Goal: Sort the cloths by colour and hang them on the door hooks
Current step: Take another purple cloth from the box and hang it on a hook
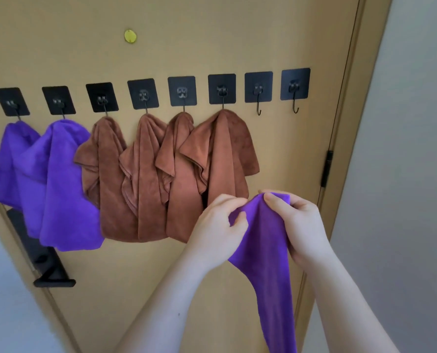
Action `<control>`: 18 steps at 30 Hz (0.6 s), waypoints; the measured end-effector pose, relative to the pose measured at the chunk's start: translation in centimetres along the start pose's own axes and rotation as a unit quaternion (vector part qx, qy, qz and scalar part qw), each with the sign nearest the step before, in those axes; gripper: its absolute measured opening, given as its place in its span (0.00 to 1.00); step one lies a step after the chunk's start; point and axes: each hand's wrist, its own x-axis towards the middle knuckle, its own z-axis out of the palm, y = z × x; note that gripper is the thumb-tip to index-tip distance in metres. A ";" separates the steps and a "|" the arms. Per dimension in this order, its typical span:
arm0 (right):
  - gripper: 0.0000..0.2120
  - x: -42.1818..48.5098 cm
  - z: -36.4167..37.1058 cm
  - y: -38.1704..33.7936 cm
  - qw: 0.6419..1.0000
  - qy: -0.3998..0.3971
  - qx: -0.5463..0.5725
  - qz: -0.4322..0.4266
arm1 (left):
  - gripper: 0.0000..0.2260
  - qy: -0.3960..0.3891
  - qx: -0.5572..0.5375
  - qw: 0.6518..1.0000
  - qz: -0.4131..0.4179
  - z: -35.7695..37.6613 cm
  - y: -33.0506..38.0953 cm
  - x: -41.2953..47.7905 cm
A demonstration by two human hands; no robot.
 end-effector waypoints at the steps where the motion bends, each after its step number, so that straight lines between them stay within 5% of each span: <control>1: 0.05 0.8 -0.1 -0.5 1.000 -0.002 -0.005 -0.012 | 0.09 -0.022 -0.009 1.000 -0.007 0.0 0.7 0.9; 4: 0.09 3.1 -0.5 -1.9 0.998 -0.007 -0.014 -0.055 | 0.10 -0.075 -0.006 0.997 -0.007 0.0 2.6 3.6; 9: 0.09 6.4 -1.2 -3.7 0.991 -0.009 -0.061 -0.115 | 0.16 -0.010 0.050 0.999 0.013 -0.1 4.1 7.5; 13: 0.07 8.3 -1.5 -4.4 0.980 -0.012 -0.121 -0.155 | 0.07 0.003 0.126 0.990 0.060 -0.4 4.3 9.7; 15: 0.07 9.0 -1.6 -4.8 0.976 -0.012 -0.136 -0.168 | 0.11 0.001 0.153 0.986 0.064 -0.6 4.3 10.6; 18: 0.05 9.9 -1.6 -5.6 0.977 -0.009 -0.129 -0.171 | 0.16 0.009 0.093 0.994 0.047 -0.9 3.6 12.2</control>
